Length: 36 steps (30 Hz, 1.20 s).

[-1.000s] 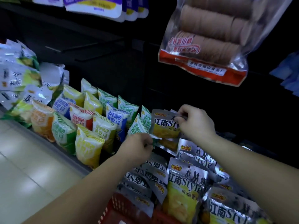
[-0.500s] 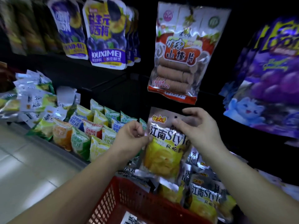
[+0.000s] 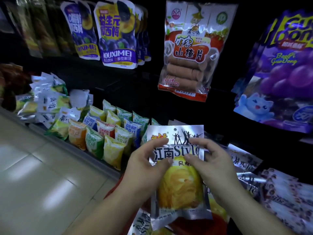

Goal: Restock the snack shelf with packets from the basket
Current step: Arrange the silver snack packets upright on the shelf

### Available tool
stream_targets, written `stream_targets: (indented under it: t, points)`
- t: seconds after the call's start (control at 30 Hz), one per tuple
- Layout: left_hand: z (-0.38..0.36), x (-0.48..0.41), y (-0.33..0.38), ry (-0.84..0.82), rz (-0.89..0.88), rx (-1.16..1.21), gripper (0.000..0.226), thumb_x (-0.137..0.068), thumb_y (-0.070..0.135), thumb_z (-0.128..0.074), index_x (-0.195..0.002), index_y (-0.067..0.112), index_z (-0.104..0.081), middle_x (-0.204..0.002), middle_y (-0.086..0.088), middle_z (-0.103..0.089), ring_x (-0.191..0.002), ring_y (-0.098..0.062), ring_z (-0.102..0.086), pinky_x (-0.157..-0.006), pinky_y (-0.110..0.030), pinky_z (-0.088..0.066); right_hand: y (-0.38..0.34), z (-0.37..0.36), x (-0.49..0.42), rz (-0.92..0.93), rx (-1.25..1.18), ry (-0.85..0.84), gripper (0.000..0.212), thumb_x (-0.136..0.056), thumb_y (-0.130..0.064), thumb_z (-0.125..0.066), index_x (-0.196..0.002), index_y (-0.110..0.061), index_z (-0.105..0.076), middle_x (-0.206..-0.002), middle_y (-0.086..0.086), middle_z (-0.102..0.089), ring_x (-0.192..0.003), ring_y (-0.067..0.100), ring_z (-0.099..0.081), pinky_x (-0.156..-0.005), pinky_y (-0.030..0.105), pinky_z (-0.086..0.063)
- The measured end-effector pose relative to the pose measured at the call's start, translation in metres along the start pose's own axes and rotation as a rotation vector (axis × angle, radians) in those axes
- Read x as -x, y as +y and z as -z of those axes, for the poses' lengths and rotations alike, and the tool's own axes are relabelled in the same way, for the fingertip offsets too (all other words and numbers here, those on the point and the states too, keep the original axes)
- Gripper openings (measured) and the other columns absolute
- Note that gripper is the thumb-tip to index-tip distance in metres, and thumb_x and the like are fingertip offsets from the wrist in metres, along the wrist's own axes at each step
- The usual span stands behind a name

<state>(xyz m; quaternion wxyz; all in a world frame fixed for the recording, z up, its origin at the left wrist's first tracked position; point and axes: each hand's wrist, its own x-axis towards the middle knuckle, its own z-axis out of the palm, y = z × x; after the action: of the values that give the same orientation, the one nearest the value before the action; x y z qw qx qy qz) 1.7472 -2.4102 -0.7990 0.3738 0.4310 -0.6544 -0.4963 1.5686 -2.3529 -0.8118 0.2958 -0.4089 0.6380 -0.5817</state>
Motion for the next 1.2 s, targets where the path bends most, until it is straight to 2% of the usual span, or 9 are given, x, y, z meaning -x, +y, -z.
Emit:
stream_targets:
  t: [0.13,0.23,0.4,0.6,0.7,0.83,0.9,1.03,1.2]
  points:
    - [0.002,-0.004,0.004,0.071,0.003,0.083,0.033,-0.088,0.017,-0.079,-0.112,0.039,-0.073,-0.101,0.037,-0.064,-0.104,0.014,-0.056,-0.09,-0.024,-0.054,0.001,-0.003,0.002,-0.113,-0.177,-0.211,0.047,-0.079,-0.015,-0.083,-0.116,-0.042,-0.072,-0.121,-0.013,-0.069,-0.097,0.015,-0.075,-0.072,0.024,-0.059]
    - [0.004,-0.006,0.003,0.086,-0.035,0.075,0.034,-0.089,0.02,-0.079,-0.114,0.041,-0.072,-0.111,0.039,-0.064,-0.103,0.023,-0.053,-0.087,-0.011,-0.047,0.001,-0.002,0.002,-0.1,-0.153,-0.239,0.052,-0.087,-0.001,-0.077,-0.123,-0.037,-0.069,-0.12,-0.016,-0.065,-0.088,-0.009,-0.07,-0.068,0.015,-0.056]
    - [0.002,-0.007,-0.007,0.137,0.019,0.156,0.061,-0.091,0.017,-0.076,-0.137,0.051,-0.055,-0.098,0.013,-0.069,-0.069,-0.027,-0.065,-0.065,-0.032,-0.06,0.002,0.008,-0.004,-0.009,0.009,-0.122,0.061,-0.085,-0.01,-0.082,-0.118,-0.058,-0.064,-0.132,-0.03,-0.058,-0.101,-0.023,-0.056,-0.081,0.012,-0.051]
    - [0.004,-0.008,-0.021,0.056,-0.013,0.058,0.074,-0.096,0.017,-0.069,-0.155,0.043,-0.034,-0.147,0.008,-0.054,-0.117,0.0,-0.062,-0.07,-0.005,-0.05,0.005,0.01,-0.002,0.075,0.152,-0.184,0.068,-0.09,-0.021,-0.078,-0.135,-0.064,-0.05,-0.145,-0.039,-0.04,-0.139,-0.014,-0.031,-0.112,0.023,-0.032]
    - [0.005,-0.01,-0.025,0.082,-0.03,0.01,0.062,-0.094,0.024,-0.072,-0.147,0.042,-0.047,-0.124,-0.002,-0.066,-0.096,0.0,-0.068,-0.077,-0.018,-0.056,0.003,0.013,0.0,0.084,0.216,-0.203,0.062,-0.094,-0.026,-0.074,-0.134,-0.064,-0.048,-0.14,-0.044,-0.038,-0.135,-0.015,-0.033,-0.11,0.028,-0.036]
    - [0.018,-0.019,-0.023,0.088,-0.386,-0.523,0.077,-0.091,0.036,-0.074,-0.156,0.044,-0.033,-0.155,0.015,-0.036,-0.138,0.0,-0.04,-0.105,-0.019,-0.046,0.0,0.016,0.002,0.13,0.353,-0.337,0.067,-0.095,-0.022,-0.073,-0.132,-0.071,-0.044,-0.137,-0.054,-0.032,-0.12,-0.04,-0.023,-0.109,0.013,-0.034]
    - [0.021,-0.021,-0.021,-0.032,-0.481,-0.69,0.077,-0.092,0.034,-0.073,-0.157,0.04,-0.032,-0.14,0.019,-0.046,-0.124,-0.002,-0.049,-0.099,-0.027,-0.051,-0.003,0.017,0.004,0.119,0.392,-0.427,0.08,-0.095,-0.019,-0.073,-0.134,-0.077,-0.035,-0.135,-0.06,-0.023,-0.115,-0.045,-0.016,-0.096,-0.001,-0.039]
    - [0.021,-0.02,-0.023,-0.043,-0.394,-0.627,0.064,-0.095,0.033,-0.068,-0.153,0.037,-0.041,-0.11,0.015,-0.05,-0.096,-0.006,-0.054,-0.078,-0.036,-0.054,-0.001,0.017,0.005,0.085,0.374,-0.347,0.092,-0.086,-0.025,-0.083,-0.138,-0.077,-0.029,-0.143,-0.03,-0.046,-0.132,-0.012,-0.042,-0.101,0.03,-0.052]
    - [0.028,-0.019,-0.03,0.099,-0.29,-0.606,0.037,-0.097,0.043,-0.066,-0.132,0.035,-0.064,-0.13,0.016,-0.053,-0.097,0.002,-0.055,-0.086,-0.034,-0.054,0.005,0.018,-0.001,0.082,0.258,-0.209,0.078,-0.085,-0.028,-0.083,-0.14,-0.065,-0.042,-0.134,-0.043,-0.038,-0.135,-0.009,-0.032,-0.103,0.027,-0.041]
